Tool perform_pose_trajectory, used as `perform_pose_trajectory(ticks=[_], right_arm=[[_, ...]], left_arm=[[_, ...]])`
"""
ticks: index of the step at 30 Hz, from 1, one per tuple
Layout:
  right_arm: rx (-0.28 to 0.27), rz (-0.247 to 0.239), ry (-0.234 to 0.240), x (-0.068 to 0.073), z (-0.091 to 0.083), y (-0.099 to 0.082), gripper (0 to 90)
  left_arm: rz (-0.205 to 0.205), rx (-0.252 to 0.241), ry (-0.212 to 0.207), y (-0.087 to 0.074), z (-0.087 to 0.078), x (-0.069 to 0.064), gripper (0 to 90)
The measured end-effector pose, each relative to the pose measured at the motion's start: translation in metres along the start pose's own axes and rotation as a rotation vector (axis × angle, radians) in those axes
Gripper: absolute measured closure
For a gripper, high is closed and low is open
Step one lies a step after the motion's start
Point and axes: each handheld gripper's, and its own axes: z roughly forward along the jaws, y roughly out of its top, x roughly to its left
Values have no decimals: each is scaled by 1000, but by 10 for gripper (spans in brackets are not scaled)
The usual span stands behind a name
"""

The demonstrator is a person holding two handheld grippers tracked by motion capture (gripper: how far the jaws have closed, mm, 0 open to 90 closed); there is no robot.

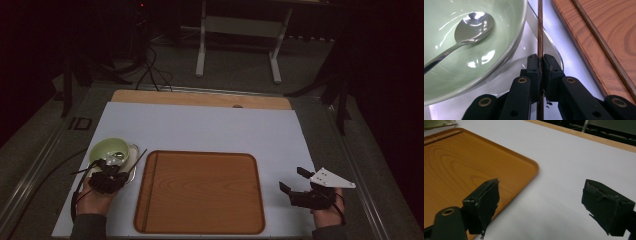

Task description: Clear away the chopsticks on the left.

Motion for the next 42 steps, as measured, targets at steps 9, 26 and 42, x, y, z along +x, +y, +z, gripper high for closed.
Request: perform_pose_trajectory(ticks=[9, 26, 42], right_arm=[[-2, 1, 0, 0, 0, 0, 141], [-5, 1, 0, 0, -1, 0, 142], [-6, -3, 1, 0, -1, 0, 142]], left_arm=[[-33, -55, -42, 2, -9, 0, 857], [-54, -104, -81, 4, -17, -5, 856], [-89, -156, -121, 6, -23, -8, 856]])
